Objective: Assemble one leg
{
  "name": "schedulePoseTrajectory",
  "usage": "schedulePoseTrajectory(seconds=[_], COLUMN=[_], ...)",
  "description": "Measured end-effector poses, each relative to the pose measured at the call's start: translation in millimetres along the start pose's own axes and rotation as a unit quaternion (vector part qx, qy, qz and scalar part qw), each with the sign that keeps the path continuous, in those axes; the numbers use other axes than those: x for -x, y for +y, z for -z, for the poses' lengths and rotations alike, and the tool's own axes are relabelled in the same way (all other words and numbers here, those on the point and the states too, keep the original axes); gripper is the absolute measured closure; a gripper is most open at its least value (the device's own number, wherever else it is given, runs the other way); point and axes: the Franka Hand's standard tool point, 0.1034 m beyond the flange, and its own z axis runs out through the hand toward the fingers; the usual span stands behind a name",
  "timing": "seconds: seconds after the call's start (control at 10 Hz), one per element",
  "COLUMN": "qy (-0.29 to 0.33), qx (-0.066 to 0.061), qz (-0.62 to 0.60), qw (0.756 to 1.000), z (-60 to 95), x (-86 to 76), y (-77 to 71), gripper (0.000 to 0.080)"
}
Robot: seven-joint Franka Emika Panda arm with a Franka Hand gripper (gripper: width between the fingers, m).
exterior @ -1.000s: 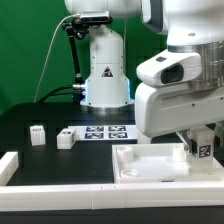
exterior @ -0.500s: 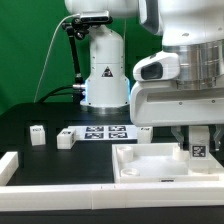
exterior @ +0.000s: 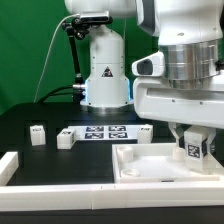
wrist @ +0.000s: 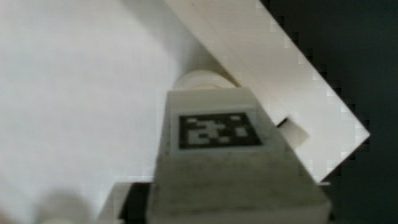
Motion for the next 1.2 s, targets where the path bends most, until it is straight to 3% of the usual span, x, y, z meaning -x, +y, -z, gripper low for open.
schedulePoseTrajectory(seconds=[0.1, 0.6, 0.8, 1.0, 1.1, 1.2], qy=[0.006, -0.007, -0.006, -0.005, -0.005, -0.004], qx=[-0.006, -0.014, -0.014, -0.014, -0.014, -0.014], qz=[-0.069, -0.267, -0.241, -0.195, -0.134, -0.096], qw=[0.998, 0.964, 0.97, 0.981, 0.991, 0.995], z=[0.2, 0.1, -0.2, 0.6, 0.8, 0.8], x=[-0.5, -0.9, -0.4, -1.7, -1.1, -1.3], y=[-0.2, -0.7, -0.8, -1.0, -1.2, -1.1], gripper=[0.0509, 0.0508, 0.0508, 0.0227, 0.0166, 0.0166])
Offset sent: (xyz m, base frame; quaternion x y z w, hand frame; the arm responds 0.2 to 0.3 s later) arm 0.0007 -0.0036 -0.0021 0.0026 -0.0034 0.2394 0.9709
